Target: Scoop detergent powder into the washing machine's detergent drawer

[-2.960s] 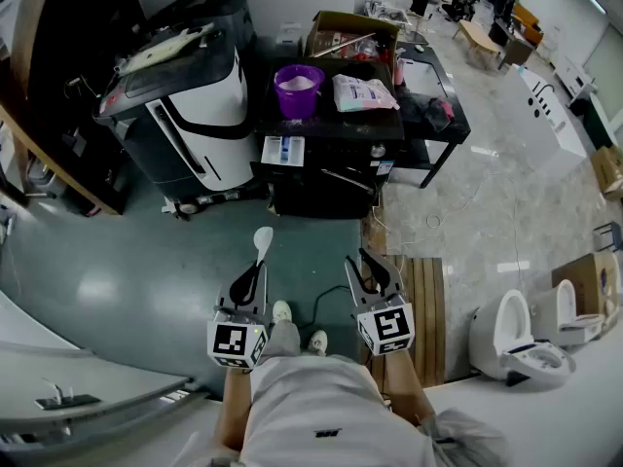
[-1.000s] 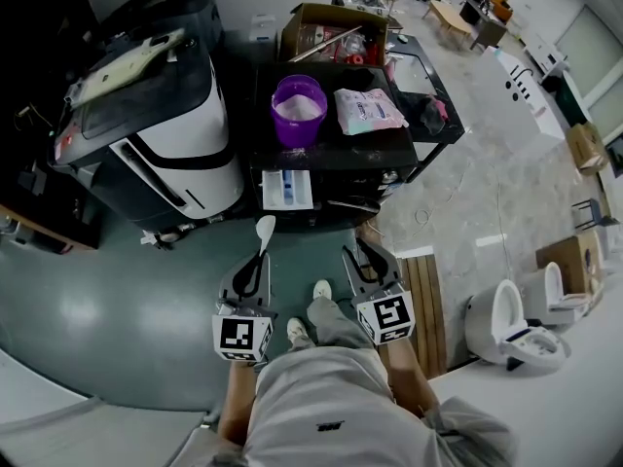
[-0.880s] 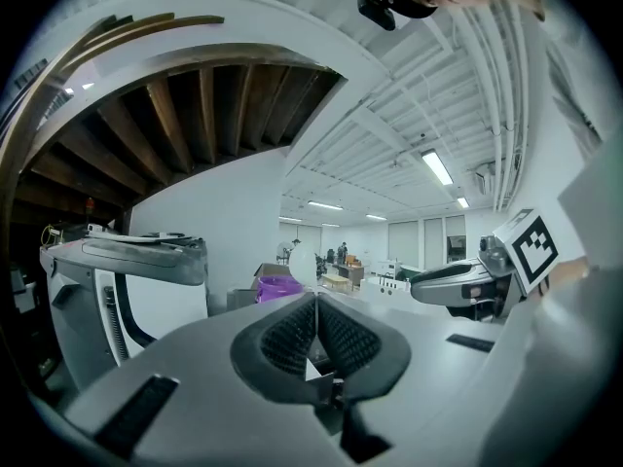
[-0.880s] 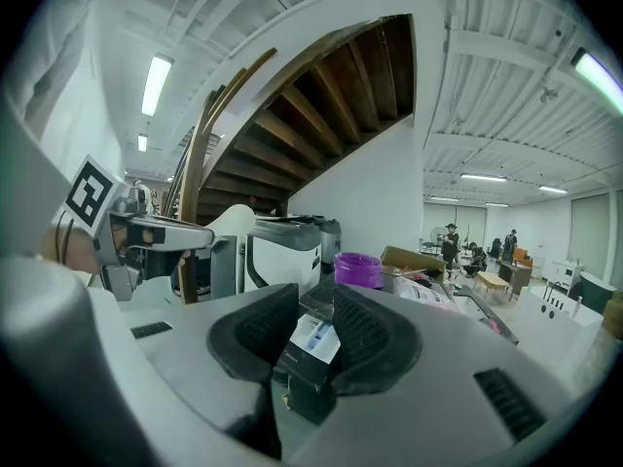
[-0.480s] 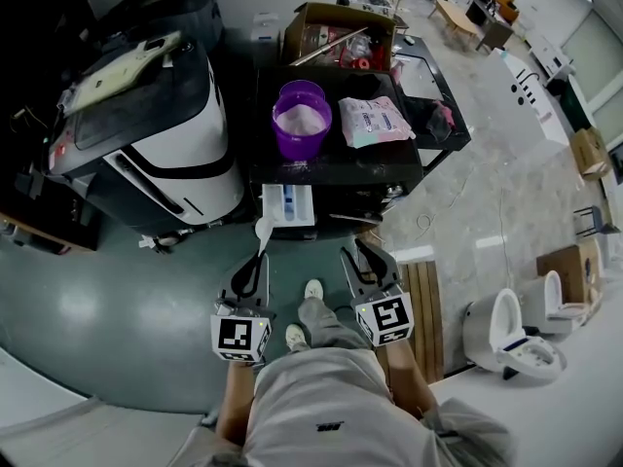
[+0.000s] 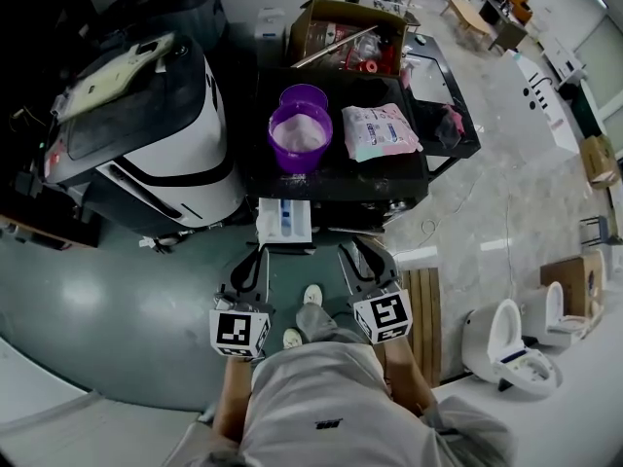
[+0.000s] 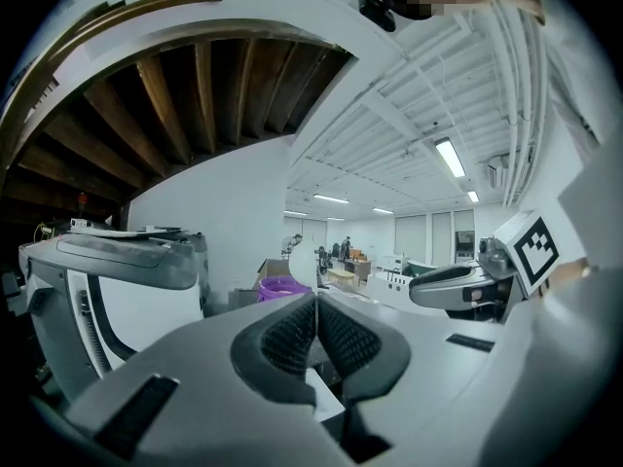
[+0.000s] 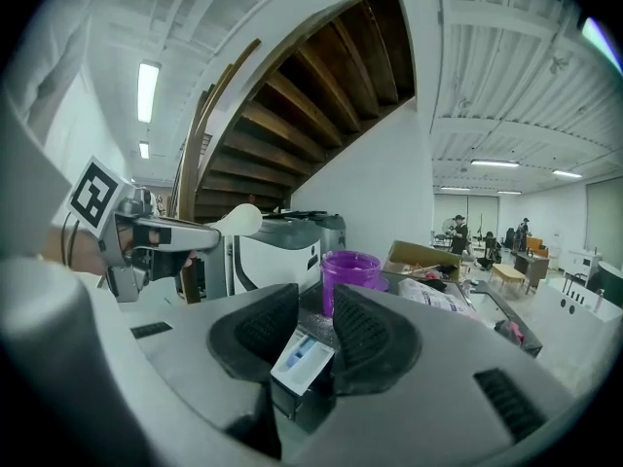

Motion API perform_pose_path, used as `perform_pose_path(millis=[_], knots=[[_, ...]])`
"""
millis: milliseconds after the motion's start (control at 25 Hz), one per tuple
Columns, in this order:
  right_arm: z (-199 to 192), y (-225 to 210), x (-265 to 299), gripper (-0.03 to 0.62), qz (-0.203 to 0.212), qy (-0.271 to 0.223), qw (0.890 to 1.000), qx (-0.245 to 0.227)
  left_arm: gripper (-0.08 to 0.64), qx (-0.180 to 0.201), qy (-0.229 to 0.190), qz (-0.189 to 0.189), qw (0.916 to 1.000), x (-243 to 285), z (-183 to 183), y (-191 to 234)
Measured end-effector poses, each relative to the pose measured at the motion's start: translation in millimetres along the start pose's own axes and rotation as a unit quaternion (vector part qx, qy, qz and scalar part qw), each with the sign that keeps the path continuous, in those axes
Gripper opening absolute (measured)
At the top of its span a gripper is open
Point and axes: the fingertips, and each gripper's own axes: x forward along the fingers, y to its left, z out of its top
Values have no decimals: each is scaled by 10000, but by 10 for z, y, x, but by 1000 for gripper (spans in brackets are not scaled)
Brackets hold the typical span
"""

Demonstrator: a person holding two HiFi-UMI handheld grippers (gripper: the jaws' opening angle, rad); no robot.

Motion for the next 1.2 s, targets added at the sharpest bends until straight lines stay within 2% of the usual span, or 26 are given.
perform_pose_path(millis=[600, 960, 1200], knots=[[212, -701, 563, 95, 434, -136, 9990, 33, 15, 124, 80, 358, 9992, 783, 272, 45], [224, -942, 855, 95, 523, -77, 9985, 123, 15, 145, 189, 480, 9986, 1132, 323, 158], [242, -1093, 1072, 95, 442, -31, 9989, 168, 15, 180, 329, 481, 9981, 1416, 325, 313]])
